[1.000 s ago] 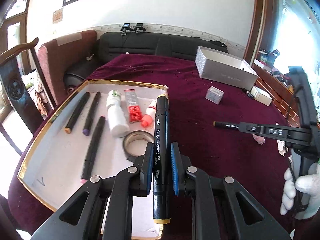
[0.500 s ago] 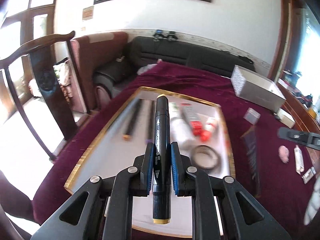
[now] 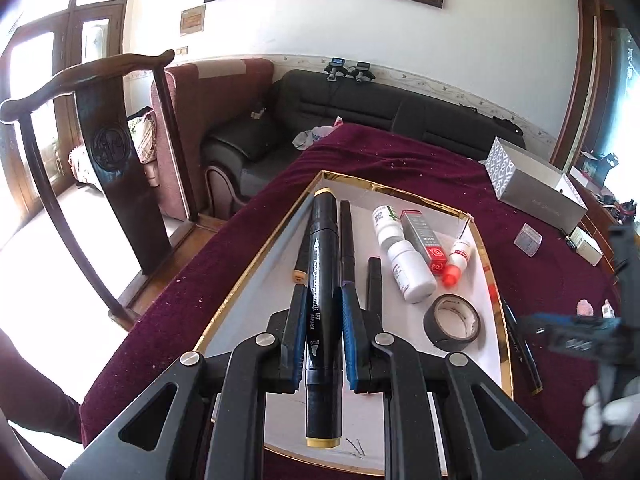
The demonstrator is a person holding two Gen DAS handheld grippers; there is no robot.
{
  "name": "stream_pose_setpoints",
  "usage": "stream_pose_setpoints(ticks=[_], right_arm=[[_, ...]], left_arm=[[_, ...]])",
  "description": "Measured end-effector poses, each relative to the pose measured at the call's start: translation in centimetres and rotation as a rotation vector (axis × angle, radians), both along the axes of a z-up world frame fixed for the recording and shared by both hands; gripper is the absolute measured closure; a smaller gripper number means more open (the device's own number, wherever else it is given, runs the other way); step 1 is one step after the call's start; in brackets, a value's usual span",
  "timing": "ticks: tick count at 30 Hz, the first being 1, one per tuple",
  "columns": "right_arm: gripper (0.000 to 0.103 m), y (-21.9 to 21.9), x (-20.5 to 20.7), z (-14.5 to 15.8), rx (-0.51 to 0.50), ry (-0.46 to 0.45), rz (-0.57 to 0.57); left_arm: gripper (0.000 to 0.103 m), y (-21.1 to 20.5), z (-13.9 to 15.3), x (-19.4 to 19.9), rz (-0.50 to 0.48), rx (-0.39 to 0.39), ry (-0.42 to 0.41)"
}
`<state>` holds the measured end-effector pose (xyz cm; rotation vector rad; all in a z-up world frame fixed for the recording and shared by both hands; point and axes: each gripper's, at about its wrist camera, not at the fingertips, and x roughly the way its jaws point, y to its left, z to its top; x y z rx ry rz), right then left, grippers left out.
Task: Organize objects
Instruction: 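Carry both markers over the tray and release the right tool's marker into it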
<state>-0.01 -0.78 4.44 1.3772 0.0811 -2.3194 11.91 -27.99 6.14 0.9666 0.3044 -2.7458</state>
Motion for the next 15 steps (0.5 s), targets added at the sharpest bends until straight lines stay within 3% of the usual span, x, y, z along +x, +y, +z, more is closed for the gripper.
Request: stream_pose_setpoints(ticks=[3,5,6,15], right_arm=[[0.063,-1.1,-0.3,-1.8,0.041,0.022,-0.002],[0.076,-1.4,0.0,-1.9,0.081,0.073,-0.007],[0.089,-1.4,0.2,-1.8,0.091,0.087,-0.014],[0.090,3.1,1.7,0.0,-0.196,0.026,-0.060]], left_arm=[[0.089,0.1,-0.1,0.0,-0.005,0.003,-0.005],[0.089,0.0,0.0,0.1,-0.002,0.005,-0.004],[0.089,-0.1,0.0,0.1,0.000,0.006,-0.003],[0.089,-0.4,-0.3,0.3,0.007,0.001,-0.011]])
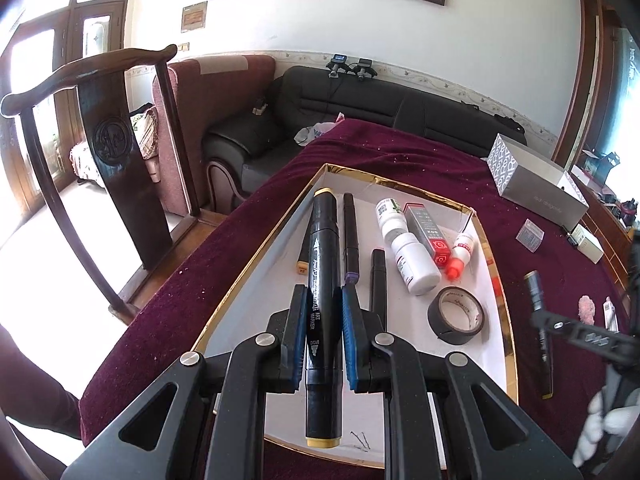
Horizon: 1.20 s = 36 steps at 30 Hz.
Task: Organize objects
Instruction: 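Carry both markers over the tray and release the right tool's marker into it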
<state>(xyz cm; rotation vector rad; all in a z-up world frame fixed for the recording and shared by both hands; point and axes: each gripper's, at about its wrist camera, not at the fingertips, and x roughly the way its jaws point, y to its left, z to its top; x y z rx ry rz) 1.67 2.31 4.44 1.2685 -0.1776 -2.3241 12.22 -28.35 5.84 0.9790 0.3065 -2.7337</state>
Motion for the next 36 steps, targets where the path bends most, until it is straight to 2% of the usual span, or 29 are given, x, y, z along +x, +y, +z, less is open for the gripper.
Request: stream_pose_setpoints(ticks=[5,11,15,17,21,25,30,33,36], right_arm=[[0.090,0.2,1.5,3.4,-0.095,0.047,0.029],[0.090,-2.5,3.2,7.8,-0.112,0.151,0.109],[0.090,-4.6,3.4,9.3,-0.126,0.162,0.171],[0.090,-6.3,3.4,9.6,-0.139,0.134,0.215],[0.090,-10.4,2.6,7.5,-0.128,0.036,0.289],[0.089,-13.8,1.2,3.2,-0.080,-0.068,0.307],[0.089,-16.2,-1.4,1.0,-0.063,-0.130,0.287],[0.089,-17.6,-2.1,-0.2,-0.006,-0.143,0.286],[0.088,-17.3,-2.4,-1.3,-0.005,-0.180,0.284]], left_arm=[[0.089,-0.8,-0.3,0.1,0.019,-0.002,-0.008],[0.089,-1.4,-1.0,-0.8,0.025,-0.045,-0.037],[0.089,-1.5,-1.5,-1.7,0.012,-0.066,-0.058],[0.089,-1.6,-1.9,-2.1,0.003,-0.064,-0.073],[0.089,-1.7,-3.0,-2.8,-0.014,-0.052,-0.106],[0.089,-1.6,-3.8,-3.3,-0.027,-0.046,-0.130],[0.089,-1.3,-3.8,-3.1,-0.045,-0.054,-0.112],[0.089,-1.3,-3.5,-2.7,-0.040,-0.042,-0.097],[0.089,-1.2,-3.1,-2.1,-0.037,-0.039,-0.086]])
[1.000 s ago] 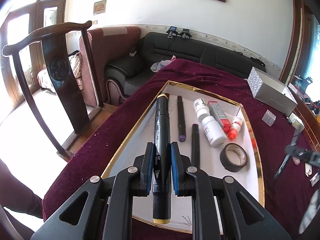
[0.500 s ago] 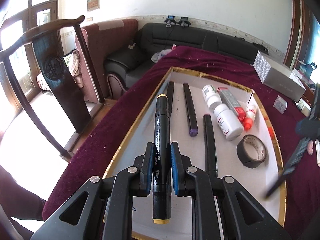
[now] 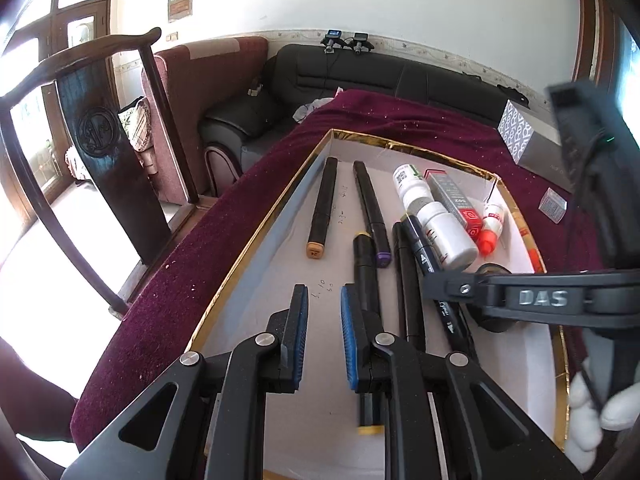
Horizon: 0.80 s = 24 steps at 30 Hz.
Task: Organize objects
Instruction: 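Carry both markers over the tray and release the right tool's marker into it, then release the marker into the tray with the left tool and withdraw both tools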
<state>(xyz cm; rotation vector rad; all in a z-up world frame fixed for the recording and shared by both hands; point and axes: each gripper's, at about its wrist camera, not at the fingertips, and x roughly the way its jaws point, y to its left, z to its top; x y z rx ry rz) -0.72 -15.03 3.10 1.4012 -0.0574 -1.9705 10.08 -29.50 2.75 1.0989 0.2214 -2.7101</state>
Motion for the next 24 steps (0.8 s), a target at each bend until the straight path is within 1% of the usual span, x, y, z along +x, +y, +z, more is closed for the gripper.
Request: stream_pose_setpoints(ticks=[2,3,4,5,6,7,9,10,11,12,13,15,19,24], right_arm=[[0.087,0.4,0.0,-0.1,-0.012,-0.014,-0.012],[0.083,0.7,0.0,0.0,-0.013,-0.006,-0.021],[0.080,0.9,0.2,0.2,-0.008,0.006,-0.022],[0.076,1.0,0.4,0.4,-0.003,0.023,-0.020],[0.067,1.2,0.8,0.7,0.007,0.041,-0.021],[0.064,1.4,1.2,1.1,0.002,0.056,-0.019],[0.056,2.3,1.9,2.0,-0.026,0.074,-0.022],[0.050,2.8,2.3,2.4,-0.036,0.088,-0.031],[0.047,3.3,2.6,2.8,-0.045,0.101,-0.039],[0.044,3.9,3.0,3.3,-0.060,0.118,-0.047],[0.043,4.4,3.3,3.7,-0.069,0.130,-0.053],[0.041,5.7,3.7,4.4,-0.082,0.154,-0.068],[0.035,8.2,4.5,5.5,-0.102,0.187,-0.100],[0.034,10.8,4.5,6.3,-0.102,0.214,-0.147]], left_arm=[[0.087,0.3,0.3,0.3,0.001,-0.007,0.005],[0.085,0.4,0.4,0.4,0.002,-0.007,0.007],[0.081,0.5,0.6,0.5,0.005,-0.006,0.010],[0.078,0.6,0.7,0.7,0.008,-0.004,0.015],[0.069,0.8,1.0,1.0,0.016,-0.006,0.023],[0.062,0.9,1.2,1.1,0.022,-0.011,0.028],[0.057,1.4,1.9,1.7,0.033,-0.033,0.050],[0.055,1.7,2.3,1.9,0.038,-0.048,0.060],[0.053,2.1,2.7,2.1,0.044,-0.067,0.069],[0.050,2.3,3.0,2.3,0.050,-0.081,0.074],[0.046,2.7,3.4,2.4,0.054,-0.098,0.079],[0.045,3.6,4.0,2.7,0.054,-0.133,0.093],[0.043,5.3,5.0,2.9,0.037,-0.175,0.101],[0.042,7.8,5.7,3.0,0.011,-0.224,0.096]])
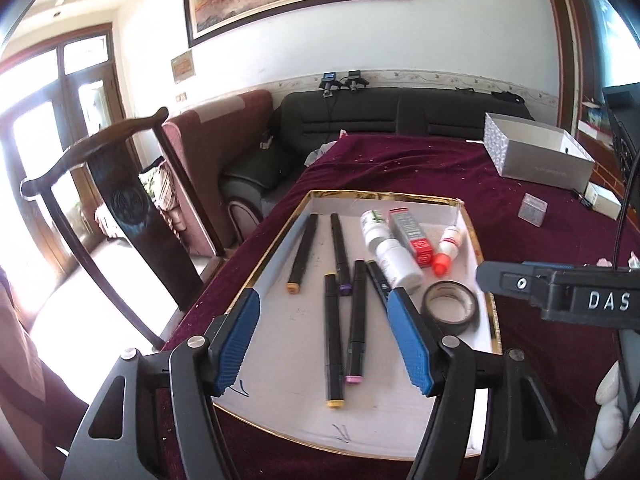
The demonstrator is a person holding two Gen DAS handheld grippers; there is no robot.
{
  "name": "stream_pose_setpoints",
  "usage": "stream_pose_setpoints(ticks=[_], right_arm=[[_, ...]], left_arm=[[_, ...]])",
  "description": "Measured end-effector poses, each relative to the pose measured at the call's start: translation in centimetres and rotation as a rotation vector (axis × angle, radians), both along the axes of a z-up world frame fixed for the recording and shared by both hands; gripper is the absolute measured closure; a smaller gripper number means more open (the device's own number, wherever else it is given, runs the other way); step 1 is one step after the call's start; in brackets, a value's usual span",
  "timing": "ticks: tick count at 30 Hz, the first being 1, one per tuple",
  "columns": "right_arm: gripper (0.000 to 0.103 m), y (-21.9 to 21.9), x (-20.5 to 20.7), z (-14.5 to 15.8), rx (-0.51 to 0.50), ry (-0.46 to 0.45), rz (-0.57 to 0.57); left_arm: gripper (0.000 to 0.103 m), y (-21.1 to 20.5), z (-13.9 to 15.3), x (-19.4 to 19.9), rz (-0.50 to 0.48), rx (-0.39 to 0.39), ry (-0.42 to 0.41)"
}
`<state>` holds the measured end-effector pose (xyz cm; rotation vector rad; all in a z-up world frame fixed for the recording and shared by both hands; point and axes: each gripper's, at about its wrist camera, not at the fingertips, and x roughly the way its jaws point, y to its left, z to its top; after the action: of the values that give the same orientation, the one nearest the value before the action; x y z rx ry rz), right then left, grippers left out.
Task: Organize objects
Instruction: 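Release the marker into the tray with the left tool and withdraw both tools, then grasp the small white box with red-bordered label using the left tool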
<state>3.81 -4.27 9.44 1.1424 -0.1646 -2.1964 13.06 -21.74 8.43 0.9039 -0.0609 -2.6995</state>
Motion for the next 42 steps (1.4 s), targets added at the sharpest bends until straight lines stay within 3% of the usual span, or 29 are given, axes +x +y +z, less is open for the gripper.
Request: stream_pose_setpoints(ticks=[12,21,26,31,34,36,42], right_arm=[[0.031,8.7,-0.3,0.2,-0.061,-0.006,-0.138],[0.030,16.4,-1.1,-0.4,-0.086,0.000,-0.250],[0.030,20.9,-2.3,-0.5,-0.082,0.015,-0.334],[0.028,25.5,-5.0,0.2,-0.096,0.062,-0.461],[0.028,27.7,-6.7,0.4,-0.125,0.073,-0.520],[0.028,28.6,-7.2,0.1,-0.150,0.076,-0.542],[0.027,30.5,-7.6,-2.2,-0.202,0.001,-0.568]], left_arm=[[0.042,5.7,0.8,-0.6,-0.066,-0.104,-0.043],[0.042,10.1,0.1,-2.7,-0.121,-0.137,-0.101],[0.042,11.6,-0.6,-4.3,-0.175,-0.072,-0.156],[0.042,12.3,-0.6,-8.1,-0.235,0.144,-0.224],[0.042,13.9,-0.1,-11.4,-0.258,0.209,-0.215],[0.042,15.3,-0.1,-13.9,-0.288,0.228,-0.198],[0.042,20.3,-1.9,-21.2,-0.384,0.171,-0.175]])
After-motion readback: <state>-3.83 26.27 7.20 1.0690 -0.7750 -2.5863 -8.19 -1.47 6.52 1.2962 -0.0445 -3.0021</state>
